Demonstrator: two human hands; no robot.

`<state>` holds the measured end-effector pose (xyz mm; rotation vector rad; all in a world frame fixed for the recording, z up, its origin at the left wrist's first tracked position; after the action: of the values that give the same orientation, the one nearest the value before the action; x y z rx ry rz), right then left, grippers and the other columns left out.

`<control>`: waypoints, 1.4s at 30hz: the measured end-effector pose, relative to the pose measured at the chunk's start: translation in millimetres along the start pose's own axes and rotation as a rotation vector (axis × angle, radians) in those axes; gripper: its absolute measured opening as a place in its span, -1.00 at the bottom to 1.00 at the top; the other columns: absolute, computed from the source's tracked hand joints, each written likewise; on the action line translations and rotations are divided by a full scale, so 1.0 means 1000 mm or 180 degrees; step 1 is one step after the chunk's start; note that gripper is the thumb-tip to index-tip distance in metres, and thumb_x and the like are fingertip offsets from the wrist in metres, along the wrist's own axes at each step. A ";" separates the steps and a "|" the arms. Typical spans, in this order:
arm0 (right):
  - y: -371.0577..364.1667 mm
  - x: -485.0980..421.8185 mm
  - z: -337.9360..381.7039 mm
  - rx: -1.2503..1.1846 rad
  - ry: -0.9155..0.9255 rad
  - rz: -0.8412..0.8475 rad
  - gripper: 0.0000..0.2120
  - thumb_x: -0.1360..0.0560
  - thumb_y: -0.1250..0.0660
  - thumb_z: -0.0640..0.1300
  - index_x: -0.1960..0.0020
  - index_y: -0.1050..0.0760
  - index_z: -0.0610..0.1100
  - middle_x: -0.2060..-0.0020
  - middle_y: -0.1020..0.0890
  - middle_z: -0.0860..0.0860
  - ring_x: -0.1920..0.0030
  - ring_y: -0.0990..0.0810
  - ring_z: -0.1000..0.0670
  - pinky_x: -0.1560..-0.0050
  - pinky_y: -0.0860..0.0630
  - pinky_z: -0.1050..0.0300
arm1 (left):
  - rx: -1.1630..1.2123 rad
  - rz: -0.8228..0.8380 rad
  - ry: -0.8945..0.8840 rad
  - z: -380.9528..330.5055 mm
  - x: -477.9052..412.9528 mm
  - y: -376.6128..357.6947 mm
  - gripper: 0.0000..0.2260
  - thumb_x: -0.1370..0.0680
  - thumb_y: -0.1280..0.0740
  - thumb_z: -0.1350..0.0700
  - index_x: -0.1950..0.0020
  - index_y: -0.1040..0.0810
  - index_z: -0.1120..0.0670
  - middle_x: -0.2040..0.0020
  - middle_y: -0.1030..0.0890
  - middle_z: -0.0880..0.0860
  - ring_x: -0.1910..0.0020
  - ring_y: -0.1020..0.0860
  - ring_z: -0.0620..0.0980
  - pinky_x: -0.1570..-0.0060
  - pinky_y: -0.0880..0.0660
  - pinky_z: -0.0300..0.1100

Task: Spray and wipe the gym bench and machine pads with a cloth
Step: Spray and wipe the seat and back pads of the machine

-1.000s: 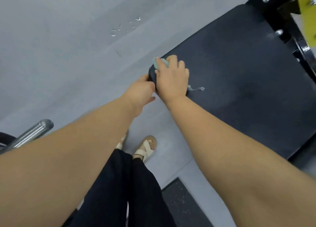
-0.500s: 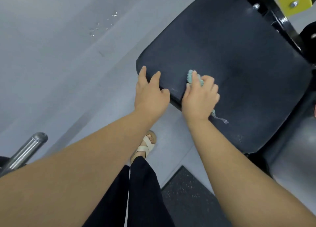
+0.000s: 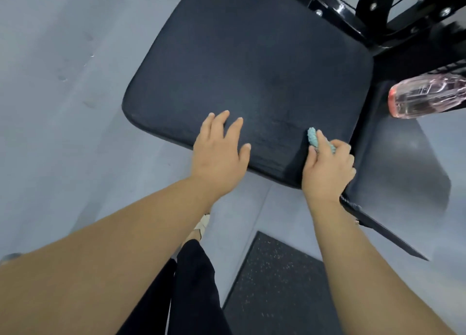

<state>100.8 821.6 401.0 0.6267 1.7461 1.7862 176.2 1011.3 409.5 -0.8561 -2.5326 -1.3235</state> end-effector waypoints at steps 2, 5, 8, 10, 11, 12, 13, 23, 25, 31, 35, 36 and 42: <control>-0.007 0.002 0.021 -0.0017 -0.0417 -0.0101 -0.60 -0.52 -0.29 -0.13 -0.35 -0.43 -0.05 -0.18 -0.45 -0.20 -0.05 -0.42 -0.26 0.04 -0.30 -0.08 | -0.0104 0.0035 0.0042 0.003 -0.004 -0.008 -0.52 -0.63 -0.06 -0.03 -0.53 -0.08 0.05 -0.54 -0.03 0.04 -0.52 0.07 0.06 -0.48 0.06 -0.11; -0.026 0.012 0.078 -0.0125 -0.0047 -0.0140 -0.58 -0.45 -0.36 -0.10 -0.31 -0.47 -0.08 -0.13 -0.50 -0.16 0.02 -0.46 -0.23 0.10 -0.35 -0.04 | 0.0294 -0.0230 0.0053 0.008 -0.005 -0.010 -0.57 -0.62 -0.10 0.10 -0.50 -0.19 0.10 -0.52 -0.16 0.03 -0.50 -0.07 0.03 -0.45 0.00 -0.16; -0.034 0.023 0.131 -0.0089 0.0969 -0.0160 -0.59 -0.37 -0.38 -0.06 -0.22 -0.53 -0.03 -0.03 -0.56 -0.07 0.13 -0.50 -0.14 0.20 -0.35 0.05 | 0.1492 -0.0425 0.0430 0.019 -0.013 0.002 -0.60 -0.58 -0.10 0.18 -0.43 -0.34 0.11 -0.40 -0.39 0.06 -0.38 -0.32 0.01 -0.40 -0.18 -0.15; -0.033 0.022 0.142 -0.0122 0.1729 0.0132 -0.59 -0.39 -0.35 -0.05 -0.24 -0.52 0.00 -0.01 -0.55 -0.04 0.15 -0.49 -0.11 0.23 -0.30 0.08 | 0.1629 -0.0410 0.0321 0.023 -0.016 0.007 -0.59 -0.52 -0.07 0.12 -0.34 -0.42 0.08 -0.28 -0.49 0.07 -0.28 -0.41 0.02 -0.34 -0.32 0.00; -0.032 0.017 0.137 -0.0187 0.1967 0.0169 -0.58 -0.37 -0.38 -0.05 -0.23 -0.53 0.00 0.01 -0.56 -0.05 0.17 -0.49 -0.11 0.25 -0.30 0.08 | 0.1499 -0.0402 0.0253 0.023 -0.015 0.008 -0.58 -0.50 -0.06 0.10 -0.33 -0.43 0.08 -0.26 -0.50 0.06 -0.27 -0.41 0.03 -0.33 -0.32 0.01; -0.029 0.006 0.125 -0.0209 0.2018 0.0117 -0.58 -0.35 -0.40 -0.04 -0.21 -0.55 0.01 0.04 -0.57 -0.05 0.19 -0.50 -0.12 0.27 -0.33 0.08 | 0.1307 -0.0420 0.0230 0.021 -0.015 0.008 -0.59 -0.52 -0.07 0.12 -0.35 -0.42 0.09 -0.30 -0.48 0.06 -0.30 -0.38 0.03 -0.36 -0.27 -0.04; -0.026 -0.006 0.106 -0.0175 0.1895 0.0015 -0.60 -0.36 -0.38 -0.03 -0.20 -0.55 0.03 0.04 -0.57 -0.06 0.20 -0.51 -0.15 0.27 -0.37 0.07 | 0.1111 -0.0441 0.0268 0.018 -0.013 0.008 -0.60 -0.56 -0.09 0.13 -0.39 -0.39 0.09 -0.36 -0.42 0.06 -0.35 -0.32 0.04 -0.39 -0.20 -0.11; -0.016 -0.045 0.048 -0.0003 -0.0263 -0.0012 -0.56 -0.55 -0.23 -0.06 -0.42 -0.33 -0.06 -0.25 -0.40 -0.16 -0.10 -0.39 -0.22 -0.03 -0.32 -0.06 | 0.0099 -0.0279 0.0374 0.008 -0.041 0.011 -0.59 -0.62 -0.11 -0.02 -0.48 -0.26 -0.02 -0.51 -0.18 -0.02 -0.49 -0.07 0.05 -0.42 -0.02 -0.01; -0.024 -0.039 0.087 -0.0070 0.0025 0.0116 -0.54 -0.53 -0.25 -0.01 -0.42 -0.33 -0.05 -0.26 -0.41 -0.13 -0.09 -0.40 -0.20 0.00 -0.33 -0.05 | 0.0865 -0.0419 0.0600 0.014 -0.044 0.019 -0.60 -0.62 -0.11 0.00 -0.46 -0.29 -0.01 -0.45 -0.31 -0.04 -0.44 -0.21 0.01 -0.40 -0.12 -0.05; -0.036 -0.033 0.182 -0.0104 0.1841 0.0627 -0.54 -0.57 -0.12 -0.02 -0.46 -0.20 0.06 -0.33 -0.32 -0.01 -0.12 -0.37 -0.10 -0.03 -0.31 0.06 | 0.2008 -0.0591 0.0676 0.009 -0.045 0.023 -0.63 -0.52 -0.03 -0.11 -0.14 -0.49 0.00 -0.10 -0.57 -0.04 -0.13 -0.51 0.00 -0.18 -0.42 0.17; -0.032 -0.063 0.142 -0.0144 0.1900 0.0398 -0.60 -0.49 -0.25 -0.06 -0.33 -0.44 0.07 -0.19 -0.48 -0.06 0.01 -0.47 -0.16 0.10 -0.38 0.01 | 0.1465 -0.0637 0.0921 0.007 -0.050 0.022 -0.61 -0.62 -0.06 -0.07 -0.43 -0.32 -0.04 -0.45 -0.30 -0.04 -0.44 -0.21 -0.01 -0.44 -0.12 0.00; -0.029 -0.071 0.117 -0.0197 0.1625 0.0178 -0.63 -0.46 -0.29 -0.07 -0.26 -0.51 0.05 -0.12 -0.53 -0.09 0.08 -0.49 -0.19 0.16 -0.41 0.01 | 0.1110 -0.0587 0.0914 0.005 -0.050 0.020 -0.61 -0.63 -0.06 -0.05 -0.45 -0.30 -0.03 -0.48 -0.24 -0.05 -0.47 -0.15 -0.01 -0.44 -0.05 -0.03; -0.004 -0.072 -0.006 -0.0301 -0.0011 -0.0075 -0.64 -0.52 -0.27 -0.16 -0.31 -0.48 -0.07 -0.11 -0.47 -0.24 0.06 -0.44 -0.27 0.06 -0.42 -0.08 | 0.0475 -0.0083 0.0553 -0.025 -0.056 0.006 -0.54 -0.61 -0.03 -0.13 -0.50 -0.19 -0.05 -0.54 -0.05 -0.02 -0.53 0.14 0.02 -0.45 0.22 0.07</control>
<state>150.0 768.8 400.4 0.5673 1.6492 1.8384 222.5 970.4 407.1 -0.6514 -2.4767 -1.1441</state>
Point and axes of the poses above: each hand's wrist, its own x-axis away from the middle knuckle, its own y-axis out of the back of the hand, z = x × y, the point moved 1 cm from there along -x, towards the middle knuckle
